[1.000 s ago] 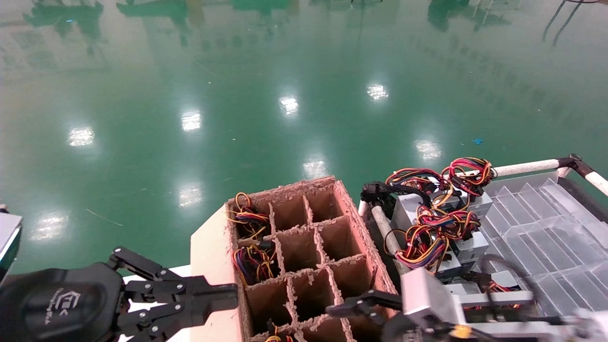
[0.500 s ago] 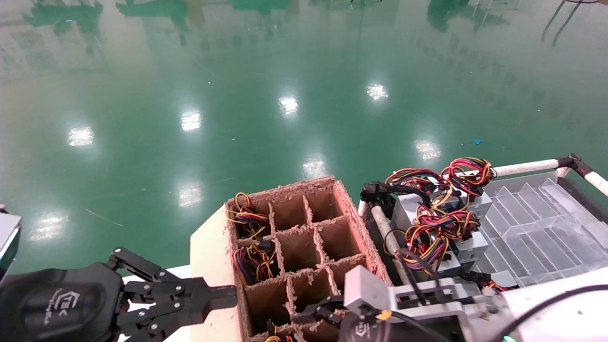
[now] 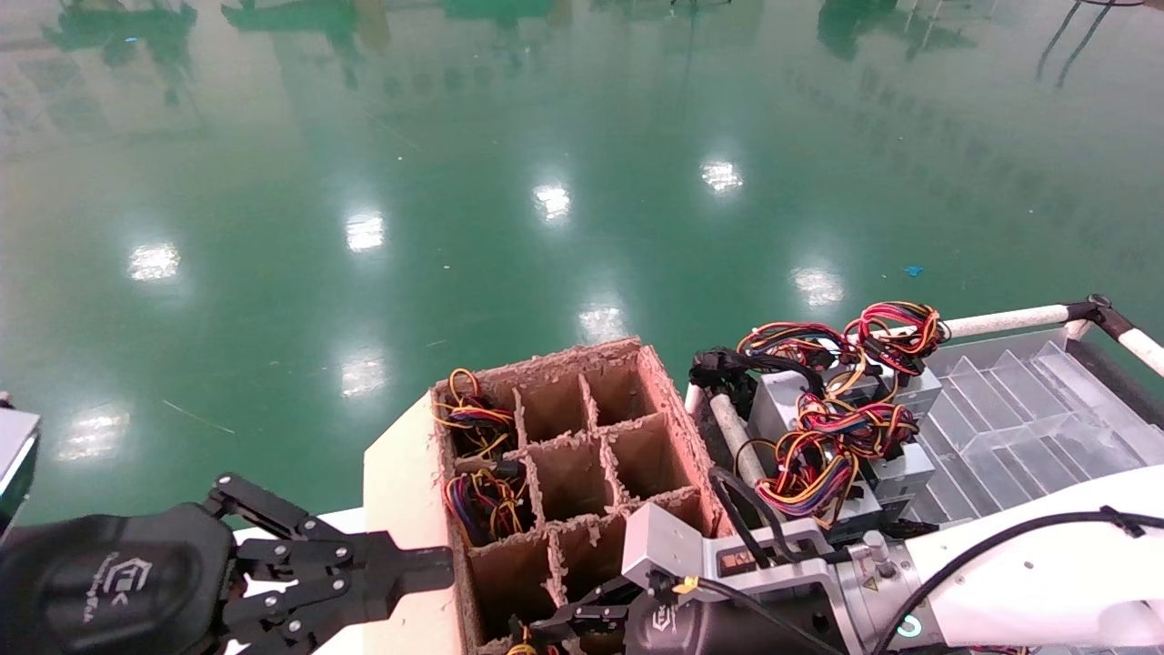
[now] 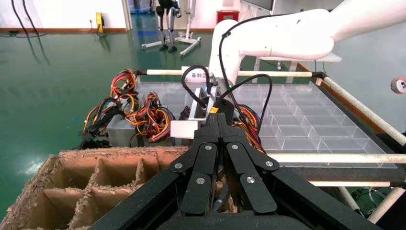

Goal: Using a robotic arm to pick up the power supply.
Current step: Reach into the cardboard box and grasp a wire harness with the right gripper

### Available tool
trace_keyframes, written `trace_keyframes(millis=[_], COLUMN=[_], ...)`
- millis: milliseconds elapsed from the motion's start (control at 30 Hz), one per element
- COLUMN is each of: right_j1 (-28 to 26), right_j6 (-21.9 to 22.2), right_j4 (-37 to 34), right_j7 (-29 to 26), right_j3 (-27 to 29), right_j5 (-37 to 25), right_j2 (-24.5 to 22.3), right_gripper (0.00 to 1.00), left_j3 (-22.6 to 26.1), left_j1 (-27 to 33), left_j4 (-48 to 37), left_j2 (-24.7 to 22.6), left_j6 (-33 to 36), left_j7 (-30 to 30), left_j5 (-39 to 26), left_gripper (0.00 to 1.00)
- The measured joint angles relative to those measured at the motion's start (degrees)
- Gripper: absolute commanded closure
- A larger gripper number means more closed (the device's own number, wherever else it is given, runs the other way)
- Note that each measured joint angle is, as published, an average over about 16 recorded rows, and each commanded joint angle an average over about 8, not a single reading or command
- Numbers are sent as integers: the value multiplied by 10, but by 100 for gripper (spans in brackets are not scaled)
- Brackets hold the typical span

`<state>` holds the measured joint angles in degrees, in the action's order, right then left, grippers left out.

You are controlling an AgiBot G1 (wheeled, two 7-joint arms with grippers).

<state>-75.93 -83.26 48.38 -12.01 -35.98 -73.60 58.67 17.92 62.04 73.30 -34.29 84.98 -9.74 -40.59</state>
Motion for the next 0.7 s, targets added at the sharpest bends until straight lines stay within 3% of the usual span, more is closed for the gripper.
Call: trace_keyframes(millis=[133,267,600,700], right_j1=[-2,-3,-4,-2], right_j6=[2,4,4,5], right_j4=[-6,-8,5,15], right_j7=[-4,-10,-20,-23], right_j3=[-4,-6,1,6], right_j5=[-6,-9,0,6], right_j2=[4,6,-3,-10], right_gripper=[100,100,100,84], left_j3=[0,0,0,0], left_j1=[0,0,0,0], left_j4=[0,0,0,0], left_j2=[0,0,0,0], left_j6=[0,0,0,0], left_j7=[0,0,0,0], left_j5=[0,0,0,0], left_gripper=[37,25,20,19])
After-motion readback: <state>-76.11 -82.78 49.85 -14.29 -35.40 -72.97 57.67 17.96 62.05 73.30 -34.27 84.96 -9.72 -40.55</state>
